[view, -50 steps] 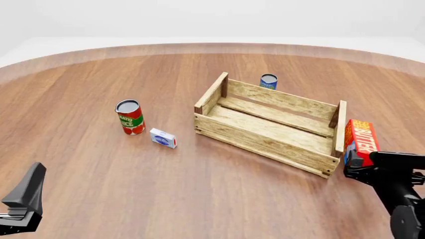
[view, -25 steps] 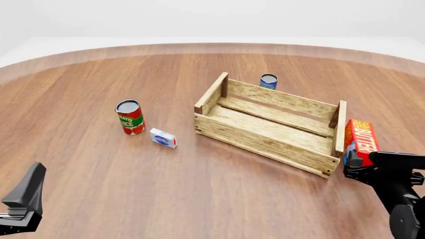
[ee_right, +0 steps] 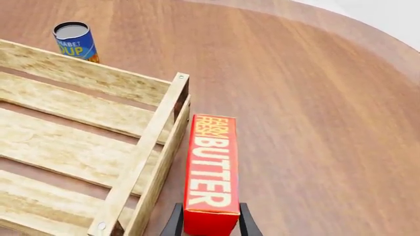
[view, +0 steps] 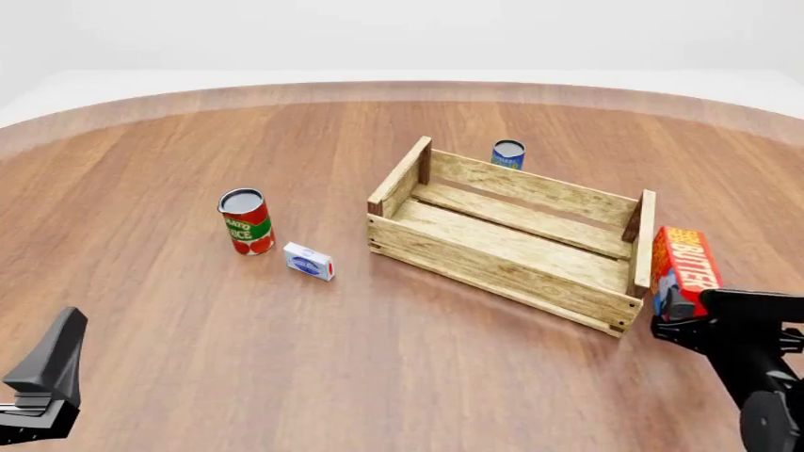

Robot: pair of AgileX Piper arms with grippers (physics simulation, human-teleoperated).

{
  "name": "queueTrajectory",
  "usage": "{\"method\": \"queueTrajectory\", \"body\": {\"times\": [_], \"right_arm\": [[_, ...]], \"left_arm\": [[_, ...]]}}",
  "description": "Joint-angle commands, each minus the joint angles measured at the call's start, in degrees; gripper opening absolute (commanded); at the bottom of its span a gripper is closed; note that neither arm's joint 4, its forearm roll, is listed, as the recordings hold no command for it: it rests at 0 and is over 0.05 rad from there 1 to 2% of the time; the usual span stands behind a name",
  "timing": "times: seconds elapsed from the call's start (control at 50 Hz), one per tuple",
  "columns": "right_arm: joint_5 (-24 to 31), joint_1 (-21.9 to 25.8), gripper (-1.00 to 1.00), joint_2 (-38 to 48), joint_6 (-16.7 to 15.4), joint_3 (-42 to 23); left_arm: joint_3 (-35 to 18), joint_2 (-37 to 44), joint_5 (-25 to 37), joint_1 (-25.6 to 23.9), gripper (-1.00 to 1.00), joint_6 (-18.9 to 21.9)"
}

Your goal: Pick up the butter and put it in the tray.

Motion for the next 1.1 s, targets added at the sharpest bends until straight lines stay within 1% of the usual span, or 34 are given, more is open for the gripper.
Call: {"method": "queueTrajectory", "body": {"times": [0.02, 0.32, 0.46, 0.52, 0.62, 0.72, 0.8, 0.96, 1.1], "right_arm": [[-0.2, -0.4, -1.0, -2.9, 1.9, 0.5], [-0.2, -1.8, -1.0, -9.1, 2.6, 3.6], [-0.1, -2.4, -1.0, -10.9, 2.2, 4.5], [0.2, -1.8, -1.0, -12.4, 2.2, 5.2], [3.3, -1.9, -1.0, -16.5, 2.1, 5.3], [4.7, -1.5, -1.0, -18.1, 1.7, 5.3], [8.0, -1.3, -1.0, -21.9, 2.0, 5.2], [12.3, -0.7, -1.0, -27.0, 2.3, 5.3], [17.6, -0.3, -1.0, -32.8, 2.5, 4.8]], "left_arm": [[0.0, 0.0, 0.0, 0.0, 1.0, 0.0], [0.0, 0.0, 0.0, 0.0, 1.0, 0.0], [0.0, 0.0, 0.0, 0.0, 1.0, 0.0], [0.0, 0.0, 0.0, 0.0, 1.0, 0.0], [0.0, 0.0, 0.0, 0.0, 1.0, 0.0], [0.0, 0.0, 0.0, 0.0, 1.0, 0.0], [0.0, 0.0, 0.0, 0.0, 1.0, 0.0], [0.0, 0.0, 0.0, 0.0, 1.0, 0.0], [0.0, 0.0, 0.0, 0.0, 1.0, 0.0]]}}
